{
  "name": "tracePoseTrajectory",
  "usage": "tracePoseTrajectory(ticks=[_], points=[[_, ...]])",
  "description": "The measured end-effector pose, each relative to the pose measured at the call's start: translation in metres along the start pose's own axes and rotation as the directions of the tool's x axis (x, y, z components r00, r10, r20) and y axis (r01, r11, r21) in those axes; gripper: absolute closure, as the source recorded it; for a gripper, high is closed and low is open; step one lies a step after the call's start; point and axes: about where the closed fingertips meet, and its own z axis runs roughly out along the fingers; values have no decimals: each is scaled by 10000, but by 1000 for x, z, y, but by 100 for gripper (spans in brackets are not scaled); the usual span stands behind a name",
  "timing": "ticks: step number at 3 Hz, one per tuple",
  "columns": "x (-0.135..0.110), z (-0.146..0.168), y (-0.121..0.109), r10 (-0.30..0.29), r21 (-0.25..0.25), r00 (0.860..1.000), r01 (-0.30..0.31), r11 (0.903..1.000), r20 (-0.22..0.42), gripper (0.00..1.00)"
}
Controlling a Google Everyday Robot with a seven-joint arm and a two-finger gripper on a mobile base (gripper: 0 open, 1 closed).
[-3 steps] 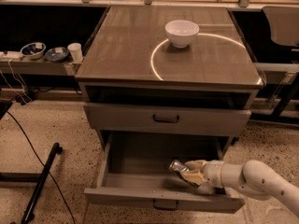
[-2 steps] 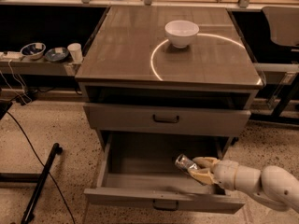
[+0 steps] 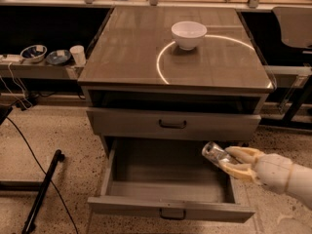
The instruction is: Pick redbull can from middle drawer and place on counter
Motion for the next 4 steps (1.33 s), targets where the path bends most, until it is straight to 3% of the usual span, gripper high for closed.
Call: tracePoseTrajectory(ticks=[1,2,3,4], points=[[-68,-33,-31,-826,-102,9962,823,9966,-283,100],[-142,-45,-66,-1719,-250,9796,1702,9851,-1037,100],[-205,-45,-106,-2285,-169,9505,2302,9730,-2105,100],[-243,-31,-146,-2301,-103,9248,2383,9711,-3030,100]])
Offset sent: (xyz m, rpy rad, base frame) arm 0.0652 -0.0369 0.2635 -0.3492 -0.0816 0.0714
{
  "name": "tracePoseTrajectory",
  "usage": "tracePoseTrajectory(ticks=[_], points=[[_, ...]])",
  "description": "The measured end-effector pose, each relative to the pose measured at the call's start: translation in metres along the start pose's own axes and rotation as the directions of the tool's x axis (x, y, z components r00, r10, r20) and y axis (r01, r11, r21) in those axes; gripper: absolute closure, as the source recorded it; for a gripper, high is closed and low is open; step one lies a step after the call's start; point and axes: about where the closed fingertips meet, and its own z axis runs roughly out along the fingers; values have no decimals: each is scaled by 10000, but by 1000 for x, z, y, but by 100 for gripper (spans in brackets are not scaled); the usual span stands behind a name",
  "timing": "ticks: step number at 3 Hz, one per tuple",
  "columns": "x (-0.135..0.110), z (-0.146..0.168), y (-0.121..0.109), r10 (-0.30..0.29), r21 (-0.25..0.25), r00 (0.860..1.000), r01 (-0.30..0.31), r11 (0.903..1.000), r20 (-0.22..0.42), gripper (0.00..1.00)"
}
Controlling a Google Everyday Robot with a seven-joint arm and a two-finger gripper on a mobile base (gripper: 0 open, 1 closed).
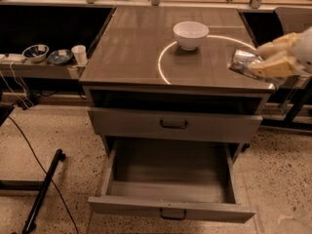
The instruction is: Pick redbull can from middle drawer and place on counter
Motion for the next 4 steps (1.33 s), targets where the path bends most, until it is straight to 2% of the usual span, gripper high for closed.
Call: tracePoseTrajectory(ticks=[1,2,3,4], points=[[-15,35,-31,33,-415,9975,-63,9991,-708,100],[-31,95,-39,-85,-1358,9953,-46,9907,-961,100],[-43,161,-34,-190,-2265,9940,-59,9740,-1076,73],[-39,193,-31,-100,-2614,9911,-253,9649,-1326,50]])
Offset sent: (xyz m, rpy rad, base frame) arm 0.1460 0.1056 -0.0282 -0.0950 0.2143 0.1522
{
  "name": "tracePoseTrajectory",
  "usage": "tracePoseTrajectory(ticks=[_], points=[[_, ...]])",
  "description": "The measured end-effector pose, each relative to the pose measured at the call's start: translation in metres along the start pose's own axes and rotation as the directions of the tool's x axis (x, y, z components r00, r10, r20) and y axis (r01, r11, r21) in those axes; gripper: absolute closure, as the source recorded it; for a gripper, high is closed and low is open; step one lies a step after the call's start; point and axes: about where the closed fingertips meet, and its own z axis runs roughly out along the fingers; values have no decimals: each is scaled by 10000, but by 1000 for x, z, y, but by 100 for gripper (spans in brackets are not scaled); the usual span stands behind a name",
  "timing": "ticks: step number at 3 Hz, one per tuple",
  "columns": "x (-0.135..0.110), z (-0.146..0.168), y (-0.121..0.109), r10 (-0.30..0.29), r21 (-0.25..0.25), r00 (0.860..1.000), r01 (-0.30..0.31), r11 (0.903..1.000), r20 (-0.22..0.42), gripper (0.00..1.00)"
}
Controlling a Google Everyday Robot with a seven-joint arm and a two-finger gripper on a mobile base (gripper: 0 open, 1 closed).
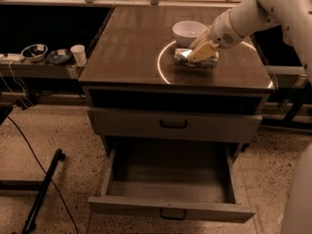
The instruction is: Pick redbull can from middle drawer and place on counter
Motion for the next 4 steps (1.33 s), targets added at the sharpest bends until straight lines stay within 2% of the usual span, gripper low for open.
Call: tracePoseTrajectory(ticks=[2,4], points=[[-1,2,0,-13,-30,10000,13,10000,6,4],[-1,2,0,-14,-30,10000,14,10000,5,0]])
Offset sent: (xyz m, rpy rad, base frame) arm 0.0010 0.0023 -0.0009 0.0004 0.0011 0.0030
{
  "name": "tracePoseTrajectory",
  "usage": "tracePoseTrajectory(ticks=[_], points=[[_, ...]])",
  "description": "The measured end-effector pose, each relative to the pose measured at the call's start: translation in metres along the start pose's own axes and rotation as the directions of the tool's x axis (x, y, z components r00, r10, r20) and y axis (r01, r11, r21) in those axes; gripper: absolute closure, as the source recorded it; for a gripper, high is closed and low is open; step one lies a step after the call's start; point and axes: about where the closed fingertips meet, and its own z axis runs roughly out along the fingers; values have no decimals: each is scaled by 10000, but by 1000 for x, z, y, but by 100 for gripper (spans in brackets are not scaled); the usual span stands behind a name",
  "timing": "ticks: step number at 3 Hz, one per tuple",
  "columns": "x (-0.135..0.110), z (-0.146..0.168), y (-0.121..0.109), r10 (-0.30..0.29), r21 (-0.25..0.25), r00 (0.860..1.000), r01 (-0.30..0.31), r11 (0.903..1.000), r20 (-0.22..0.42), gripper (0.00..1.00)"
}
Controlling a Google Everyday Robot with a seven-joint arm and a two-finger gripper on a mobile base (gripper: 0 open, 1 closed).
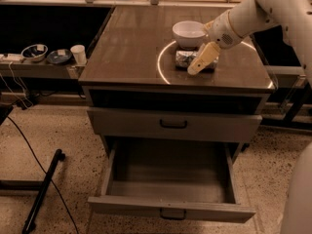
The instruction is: Pick redbull can from middle drawer and place on counter
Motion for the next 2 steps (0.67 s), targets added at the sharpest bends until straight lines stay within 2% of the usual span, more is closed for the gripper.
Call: tracePoseTrajectory(ticks=[1,2], points=[[1,-41,0,-618,790,9968,657,9947,-499,0],[6,-104,9,-747,2273,9943,903,9696,-762,0]])
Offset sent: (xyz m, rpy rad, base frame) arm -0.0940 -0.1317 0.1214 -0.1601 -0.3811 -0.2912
